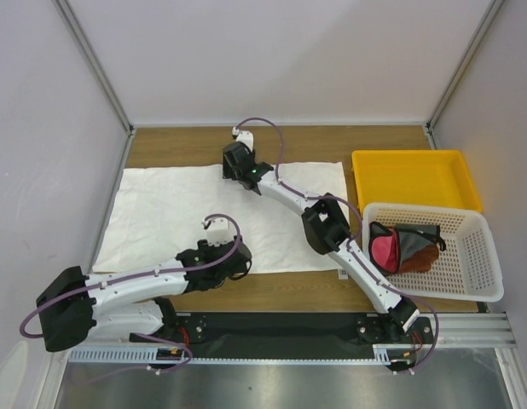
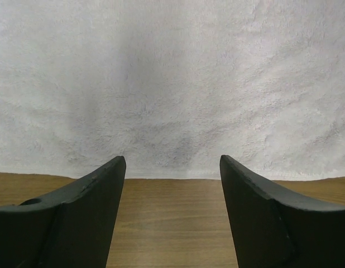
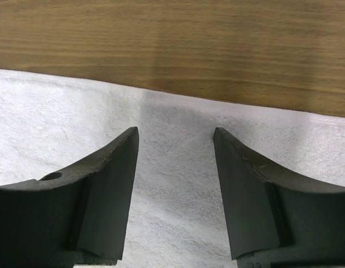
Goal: Fold and stack the towels
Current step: Fold the towel
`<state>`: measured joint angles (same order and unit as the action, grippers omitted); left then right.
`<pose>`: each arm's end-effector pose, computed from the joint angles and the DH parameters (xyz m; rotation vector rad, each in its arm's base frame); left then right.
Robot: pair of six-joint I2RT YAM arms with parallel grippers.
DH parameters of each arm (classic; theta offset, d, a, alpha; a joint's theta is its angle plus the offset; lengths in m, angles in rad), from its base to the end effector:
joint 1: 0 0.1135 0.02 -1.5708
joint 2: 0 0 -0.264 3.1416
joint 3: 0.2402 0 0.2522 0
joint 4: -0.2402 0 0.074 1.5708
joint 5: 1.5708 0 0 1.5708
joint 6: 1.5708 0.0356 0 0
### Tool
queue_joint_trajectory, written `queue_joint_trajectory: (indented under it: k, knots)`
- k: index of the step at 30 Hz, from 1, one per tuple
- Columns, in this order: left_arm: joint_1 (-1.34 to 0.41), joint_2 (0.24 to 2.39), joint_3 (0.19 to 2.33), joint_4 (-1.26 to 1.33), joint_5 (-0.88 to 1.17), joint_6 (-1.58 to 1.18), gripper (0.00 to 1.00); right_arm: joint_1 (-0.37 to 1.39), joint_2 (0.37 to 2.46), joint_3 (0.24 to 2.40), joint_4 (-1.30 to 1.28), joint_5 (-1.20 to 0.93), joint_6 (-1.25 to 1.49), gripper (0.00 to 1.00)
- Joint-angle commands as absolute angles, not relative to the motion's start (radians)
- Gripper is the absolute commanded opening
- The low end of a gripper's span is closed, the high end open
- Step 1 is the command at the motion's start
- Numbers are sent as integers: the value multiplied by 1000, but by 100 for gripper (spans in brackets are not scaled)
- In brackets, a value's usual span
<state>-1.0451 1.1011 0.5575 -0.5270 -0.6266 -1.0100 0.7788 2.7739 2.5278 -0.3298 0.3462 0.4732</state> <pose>0.1137 -0.1543 0.1833 -0.1536 2.3597 -0.1207 0.4417 0.4190 0.1484 -0.1238 2.1277 0.3744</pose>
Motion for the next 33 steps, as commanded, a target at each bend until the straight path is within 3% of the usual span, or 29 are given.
queue_joint_trajectory:
  k: [1, 23, 28, 33]
  knots:
    - [-1058, 1137, 598, -500, -657, -985, 74, 788, 2787, 2565, -328, 391, 454, 60]
    - [-1065, 1290, 535, -433, -641, -1058, 66, 782, 2812, 2609, -357, 365, 419, 31]
    - [-1065, 1276, 503, -431, -641, -1084, 57, 779, 2810, 2606, -356, 351, 417, 16]
    - [-1065, 1267, 486, -419, -650, -1085, 40, 781, 2810, 2606, -353, 347, 413, 7]
